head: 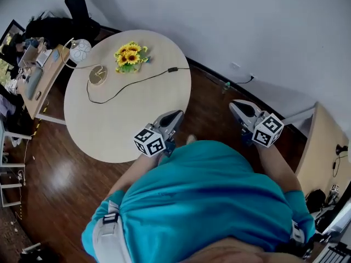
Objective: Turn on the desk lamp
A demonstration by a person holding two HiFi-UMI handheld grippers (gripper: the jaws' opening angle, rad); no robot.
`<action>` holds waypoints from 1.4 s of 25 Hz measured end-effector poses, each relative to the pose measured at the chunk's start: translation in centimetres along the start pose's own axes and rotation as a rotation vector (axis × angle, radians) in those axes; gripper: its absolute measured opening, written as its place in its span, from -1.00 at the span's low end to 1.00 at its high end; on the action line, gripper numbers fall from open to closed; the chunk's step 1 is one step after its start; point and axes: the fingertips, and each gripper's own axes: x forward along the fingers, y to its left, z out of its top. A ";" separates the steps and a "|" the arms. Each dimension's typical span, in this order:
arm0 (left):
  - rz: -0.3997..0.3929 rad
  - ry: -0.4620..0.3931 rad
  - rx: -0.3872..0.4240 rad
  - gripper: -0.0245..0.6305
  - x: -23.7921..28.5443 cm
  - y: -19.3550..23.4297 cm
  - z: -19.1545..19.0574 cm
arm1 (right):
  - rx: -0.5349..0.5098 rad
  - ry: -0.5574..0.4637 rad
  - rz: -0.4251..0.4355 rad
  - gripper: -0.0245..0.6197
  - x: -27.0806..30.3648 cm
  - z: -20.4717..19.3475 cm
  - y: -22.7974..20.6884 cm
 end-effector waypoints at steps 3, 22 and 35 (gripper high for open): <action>0.037 -0.001 -0.040 -0.86 2.1 4.8 1.5 | -0.018 0.038 0.041 -0.92 4.2 1.2 -3.1; 0.612 -0.300 0.011 -0.86 7.3 16.7 8.2 | -0.099 0.271 0.611 -0.92 22.6 2.6 -20.7; 0.916 -0.420 0.001 -0.86 6.6 17.7 3.9 | -0.331 0.638 0.955 -0.92 32.7 -13.8 -21.9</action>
